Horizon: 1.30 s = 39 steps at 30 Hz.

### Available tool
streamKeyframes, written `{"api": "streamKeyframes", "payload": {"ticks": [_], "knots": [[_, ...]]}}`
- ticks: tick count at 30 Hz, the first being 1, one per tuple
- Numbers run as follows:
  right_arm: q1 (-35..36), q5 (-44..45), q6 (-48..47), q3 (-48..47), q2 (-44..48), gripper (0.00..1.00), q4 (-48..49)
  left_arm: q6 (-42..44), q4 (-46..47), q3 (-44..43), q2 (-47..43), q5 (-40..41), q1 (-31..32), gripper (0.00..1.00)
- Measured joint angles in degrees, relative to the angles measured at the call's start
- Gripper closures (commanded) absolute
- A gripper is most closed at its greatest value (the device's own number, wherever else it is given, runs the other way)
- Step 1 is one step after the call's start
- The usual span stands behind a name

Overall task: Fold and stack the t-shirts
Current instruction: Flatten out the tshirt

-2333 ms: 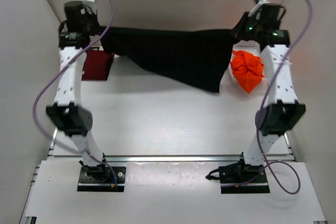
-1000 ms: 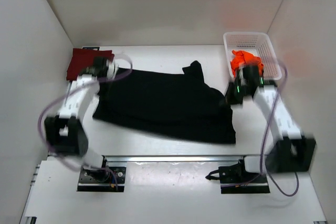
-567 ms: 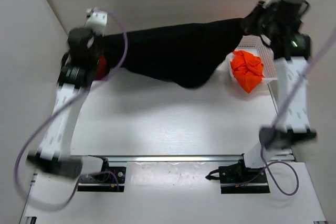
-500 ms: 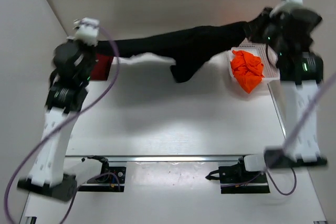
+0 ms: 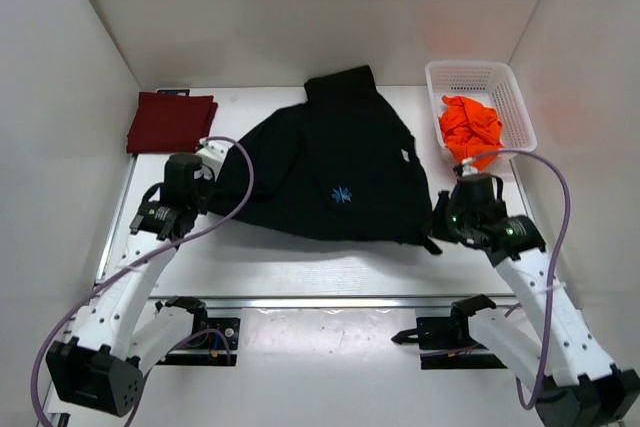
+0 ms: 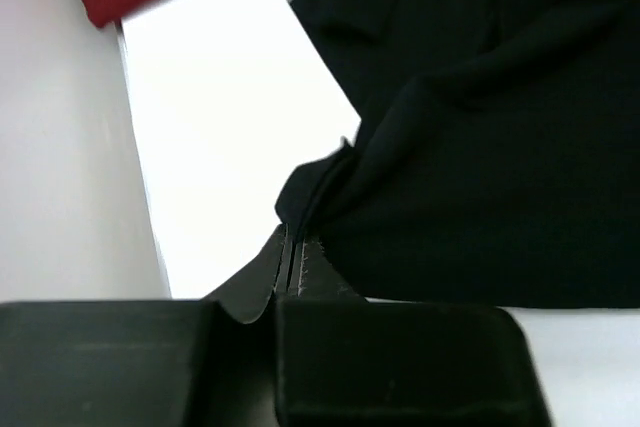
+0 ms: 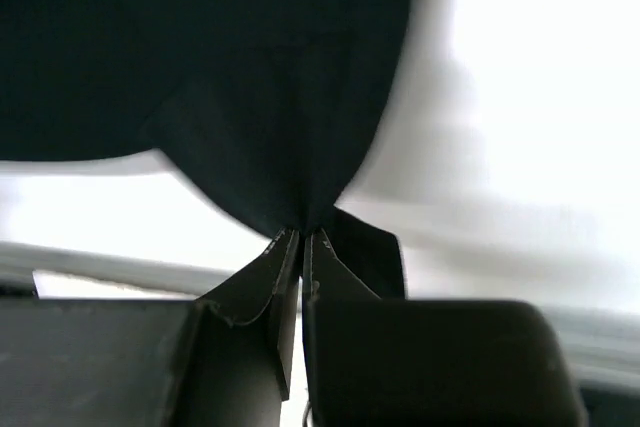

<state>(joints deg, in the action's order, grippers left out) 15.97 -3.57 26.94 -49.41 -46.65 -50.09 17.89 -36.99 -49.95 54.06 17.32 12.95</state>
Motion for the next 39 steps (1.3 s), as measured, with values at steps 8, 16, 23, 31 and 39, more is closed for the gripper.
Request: {"api": "streamKeyframes", "payload": {"ticks": [8, 16, 23, 31, 39], "knots": [[-8.2, -5.0, 0.2, 3.7, 11.1, 1.0, -6.8, 0.1, -6.8, 1.6, -6.3, -0.3, -0.2, 1.0], [-18.1, -10.4, -6.3, 3.7, 7.7, 1.0, -8.0, 1.0, -15.8, 3.0, -7.3, -5.2, -0.3, 1.0], [-11.2, -10.3, -6.2, 5.2, 5.3, 1.0, -5.5, 3.1, -18.7, 8.4, -8.3, -5.8, -0.4, 1.0], [-13.5, -11.1, -7.5, 6.6, -5.7, 1.0, 4.8, 2.1, -14.0, 7.4, 1.5, -0.6, -0.4, 1.0], [-11.9, -11.0, -10.1, 4.4, -18.9, 1.0, 14.2, 0.5, -6.7, 1.9, 15.3, 2.9, -0.4, 1.0]]}}
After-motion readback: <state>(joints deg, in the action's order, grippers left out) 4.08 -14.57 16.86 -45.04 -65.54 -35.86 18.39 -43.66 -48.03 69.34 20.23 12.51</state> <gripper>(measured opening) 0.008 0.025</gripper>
